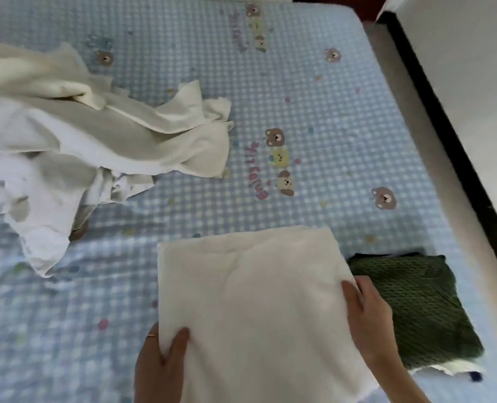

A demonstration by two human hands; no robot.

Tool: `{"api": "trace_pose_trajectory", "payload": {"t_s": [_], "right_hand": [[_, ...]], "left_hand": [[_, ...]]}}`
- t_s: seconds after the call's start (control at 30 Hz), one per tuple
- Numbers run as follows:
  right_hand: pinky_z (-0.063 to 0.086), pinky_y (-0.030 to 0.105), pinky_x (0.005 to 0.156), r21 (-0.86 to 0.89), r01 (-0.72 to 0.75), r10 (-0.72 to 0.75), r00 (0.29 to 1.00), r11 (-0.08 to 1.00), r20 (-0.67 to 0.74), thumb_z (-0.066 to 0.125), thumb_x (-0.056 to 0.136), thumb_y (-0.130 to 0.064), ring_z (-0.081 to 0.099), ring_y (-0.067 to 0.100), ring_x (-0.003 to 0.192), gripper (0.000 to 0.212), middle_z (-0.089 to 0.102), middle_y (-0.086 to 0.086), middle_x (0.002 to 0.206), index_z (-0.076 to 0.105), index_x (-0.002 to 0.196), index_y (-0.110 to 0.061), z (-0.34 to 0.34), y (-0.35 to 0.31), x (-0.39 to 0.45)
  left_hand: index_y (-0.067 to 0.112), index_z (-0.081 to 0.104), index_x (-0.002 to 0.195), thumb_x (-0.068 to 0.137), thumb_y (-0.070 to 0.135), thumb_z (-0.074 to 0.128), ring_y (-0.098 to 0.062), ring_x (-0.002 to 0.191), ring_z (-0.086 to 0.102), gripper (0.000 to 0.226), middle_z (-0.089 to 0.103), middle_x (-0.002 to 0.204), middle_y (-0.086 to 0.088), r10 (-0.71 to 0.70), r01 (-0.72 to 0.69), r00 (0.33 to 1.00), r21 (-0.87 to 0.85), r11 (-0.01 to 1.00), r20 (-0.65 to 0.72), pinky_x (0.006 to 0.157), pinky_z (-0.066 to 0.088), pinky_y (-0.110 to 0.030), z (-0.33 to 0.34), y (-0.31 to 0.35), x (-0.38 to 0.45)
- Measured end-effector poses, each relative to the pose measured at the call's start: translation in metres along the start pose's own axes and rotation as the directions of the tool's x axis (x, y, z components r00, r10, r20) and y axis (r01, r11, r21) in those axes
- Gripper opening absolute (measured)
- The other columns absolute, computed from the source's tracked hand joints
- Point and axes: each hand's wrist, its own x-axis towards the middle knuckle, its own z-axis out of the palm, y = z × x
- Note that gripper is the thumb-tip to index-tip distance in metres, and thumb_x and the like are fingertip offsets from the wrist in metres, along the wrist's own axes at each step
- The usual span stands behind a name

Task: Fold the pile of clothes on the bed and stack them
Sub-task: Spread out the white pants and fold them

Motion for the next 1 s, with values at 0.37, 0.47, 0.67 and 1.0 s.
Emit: {"api": "trace_pose_trajectory", "payload": {"t_s": [0.37,0.47,0.67,1.0], "right_hand": [[0.038,0.021,0.052,-0.184,-0.18,0.104,0.927,0.966,-0.361,0.053,0.093,-0.026,0.051,0.014,0.058,0.019,0.049,0.001,0.052,0.047,0.078,-0.016,-0.209,0.199,0.08],[0.036,0.032,0.05,-0.205,-0.191,0.129,0.951,0.96,-0.281,0.054,0.094,-0.014,0.048,0.02,0.05,0.02,0.049,0.0,0.052,0.046,0.075,-0.016,-0.189,0.238,0.092],[0.038,0.025,0.048,-0.158,-0.072,0.023,0.956,0.985,-0.293,0.044,0.097,-0.026,0.049,0.011,0.052,0.019,0.05,-0.005,0.056,0.043,0.078,-0.023,-0.182,0.249,0.107],[0.046,0.038,0.055,-0.263,-0.224,0.192,0.971,0.938,-0.144,0.046,0.098,-0.024,0.057,0.031,0.061,0.018,0.058,0.005,0.064,0.049,0.083,-0.013,-0.171,0.255,0.115]], "left_hand": [[0.012,0.062,0.112,0.083,0.016,0.069,-0.017,0.08,0.061,0.03,0.067,0.086,-0.002,0.12,-0.064,0.925,-0.163,0.984,0.361,0.071,0.043,-0.028,0.225,0.071,-0.112],[0.003,0.06,0.113,0.085,0.015,0.067,-0.026,0.088,0.061,0.031,0.067,0.095,-0.012,-0.011,0.028,0.895,-0.032,0.999,0.445,0.076,0.045,-0.032,0.26,0.05,-0.111],[0.016,0.061,0.111,0.085,0.015,0.067,-0.007,0.075,0.058,0.027,0.065,0.085,0.002,0.016,0.0,0.94,-0.045,0.999,0.341,0.062,0.041,-0.023,0.255,0.034,-0.113],[0.001,0.06,0.118,0.085,0.015,0.067,-0.03,0.109,0.059,0.036,0.064,0.115,-0.02,-0.154,0.095,0.877,0.15,0.984,0.455,0.08,0.04,-0.028,0.262,0.029,-0.118]]}}
